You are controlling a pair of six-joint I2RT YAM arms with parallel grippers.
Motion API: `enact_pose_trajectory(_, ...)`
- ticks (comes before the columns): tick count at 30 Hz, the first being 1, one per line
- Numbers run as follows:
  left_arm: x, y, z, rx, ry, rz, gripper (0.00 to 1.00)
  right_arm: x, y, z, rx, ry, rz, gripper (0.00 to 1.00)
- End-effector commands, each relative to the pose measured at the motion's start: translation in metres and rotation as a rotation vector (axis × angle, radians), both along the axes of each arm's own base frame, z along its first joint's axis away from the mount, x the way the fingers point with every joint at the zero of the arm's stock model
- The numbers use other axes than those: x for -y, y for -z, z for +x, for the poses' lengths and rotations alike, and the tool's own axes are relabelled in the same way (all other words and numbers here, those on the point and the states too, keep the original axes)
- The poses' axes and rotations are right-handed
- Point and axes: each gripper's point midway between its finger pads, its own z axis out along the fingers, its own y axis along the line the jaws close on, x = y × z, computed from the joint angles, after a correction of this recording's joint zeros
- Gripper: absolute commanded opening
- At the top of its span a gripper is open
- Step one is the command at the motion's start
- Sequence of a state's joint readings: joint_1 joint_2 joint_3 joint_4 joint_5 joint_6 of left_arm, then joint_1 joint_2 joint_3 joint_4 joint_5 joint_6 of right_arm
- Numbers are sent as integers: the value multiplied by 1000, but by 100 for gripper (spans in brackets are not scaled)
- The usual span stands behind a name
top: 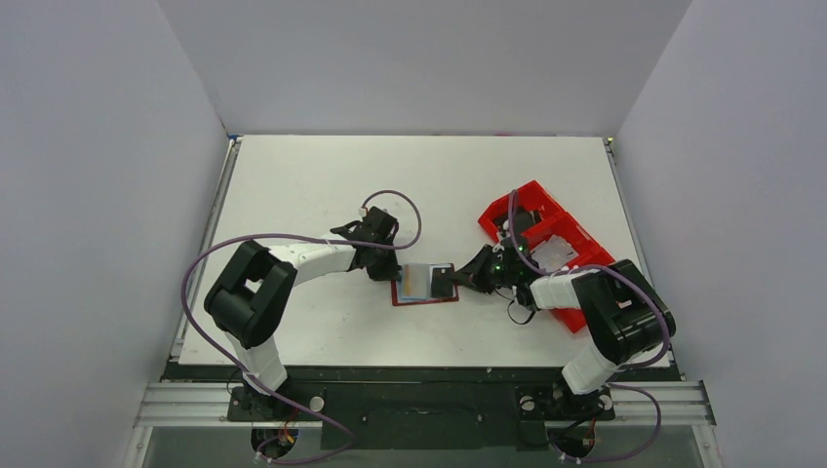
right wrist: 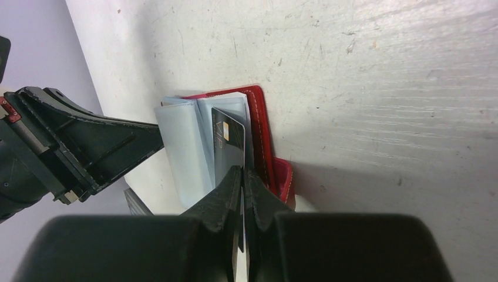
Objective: Take the credit cards out of the card holder
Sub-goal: Remove the credit card from the card holder, then place the credit card in the storage box.
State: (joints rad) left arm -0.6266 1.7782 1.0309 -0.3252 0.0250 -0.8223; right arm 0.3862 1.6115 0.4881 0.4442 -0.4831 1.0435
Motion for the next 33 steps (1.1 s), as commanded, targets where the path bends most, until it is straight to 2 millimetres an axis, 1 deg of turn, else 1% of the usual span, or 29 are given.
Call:
enact_pose_trajectory(1, -35, 31, -23, -81, 13, 149, 0, 3, -20, 14, 73, 3, -8, 0)
enact_pose_trajectory(4, -33, 27, -20, -74, 14, 144, 2, 2, -27, 16, 85, -2, -4, 0)
enact_pose_trajectory(7, -32, 21, -18, -65, 20, 142, 7, 0, -33, 17, 95, -10, 1, 0)
enact_pose_trajectory(13, -26, 0, -7, -29, 30, 124, 14, -2, -47, 21, 118, -14, 12, 0)
enact_pose_trajectory(18, -21, -22, 4, 10, 34, 93, 19, 0, -52, 21, 126, -15, -5, 0)
enact_pose_trajectory(23, -16, -37, 8, 33, 45, 68, 25, 1, -57, 20, 132, -14, -2, 0)
enact_pose_trajectory(25, -14, -47, 10, 55, 47, 47, 28, 0, -62, 20, 138, -15, 11, 0)
enact_pose_trajectory(26, -14, -50, 11, 62, 46, 42, 31, -2, -66, 20, 145, -20, 20, 0)
enact_pose_trajectory(27, -9, -58, 11, 70, 58, 10, 32, -3, -70, 21, 150, -19, 29, 0)
enact_pose_trajectory(30, -3, -72, 13, 95, 75, -47, 38, -7, -84, 24, 168, -28, 54, 0)
enact_pose_trajectory(33, 8, -92, 14, 125, 104, -162, 44, -13, -99, 25, 179, -37, 107, 0)
